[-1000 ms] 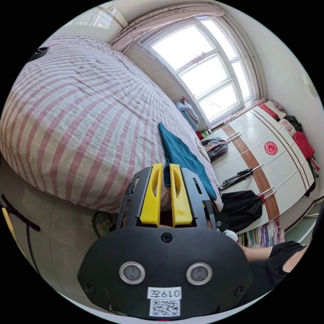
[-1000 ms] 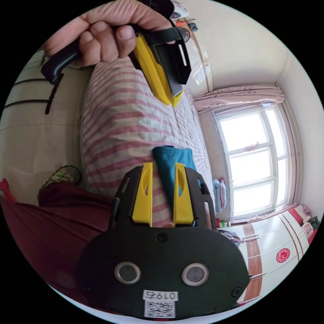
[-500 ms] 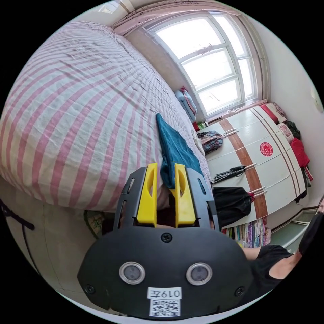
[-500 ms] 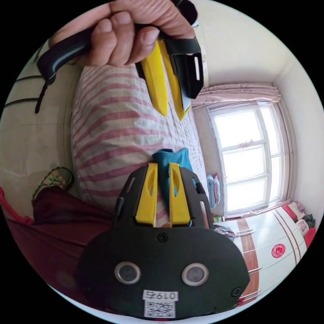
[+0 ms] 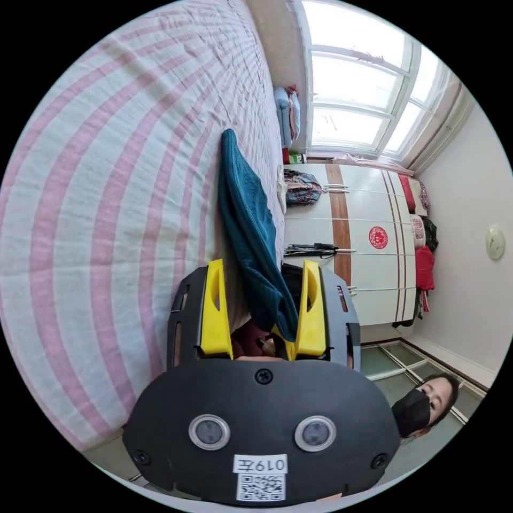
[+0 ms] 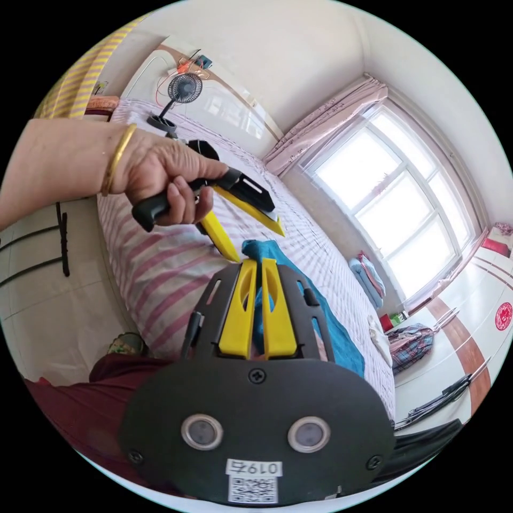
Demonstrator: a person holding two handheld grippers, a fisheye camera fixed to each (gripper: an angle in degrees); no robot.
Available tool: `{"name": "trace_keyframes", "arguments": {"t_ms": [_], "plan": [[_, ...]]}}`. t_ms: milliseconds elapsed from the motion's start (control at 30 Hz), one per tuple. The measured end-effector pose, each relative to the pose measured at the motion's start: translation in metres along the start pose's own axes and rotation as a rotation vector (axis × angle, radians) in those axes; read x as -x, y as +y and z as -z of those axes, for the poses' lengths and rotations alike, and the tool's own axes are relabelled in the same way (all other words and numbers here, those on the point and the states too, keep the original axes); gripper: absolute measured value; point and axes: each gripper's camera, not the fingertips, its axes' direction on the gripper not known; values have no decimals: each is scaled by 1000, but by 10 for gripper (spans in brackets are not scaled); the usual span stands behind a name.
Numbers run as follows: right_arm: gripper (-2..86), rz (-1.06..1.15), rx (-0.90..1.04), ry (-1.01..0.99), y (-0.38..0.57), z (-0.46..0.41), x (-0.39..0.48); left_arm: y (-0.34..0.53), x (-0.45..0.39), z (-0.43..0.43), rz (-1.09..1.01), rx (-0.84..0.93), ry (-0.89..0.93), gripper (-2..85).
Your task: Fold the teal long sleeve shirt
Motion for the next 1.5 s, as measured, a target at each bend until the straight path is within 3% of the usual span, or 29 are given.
{"name": "trace_keyframes", "arguments": {"t_ms": [133,667,1167,1500], "plan": [[-2,-28,-20,-19,16,-7,-13,-71,6,-21,57,-27,48,176],[-3,-119,-40,-85,91,-48,-48,-286,-29,-113,85,-44,-229,38],[-3,-245,-33,-198,195,-95,-94,-385,-131,-214,-1,-21,-296,19],[-3,-464,-102,-346,298,-116,-155,-428,-237,-296,-55,21,-288,17]]}}
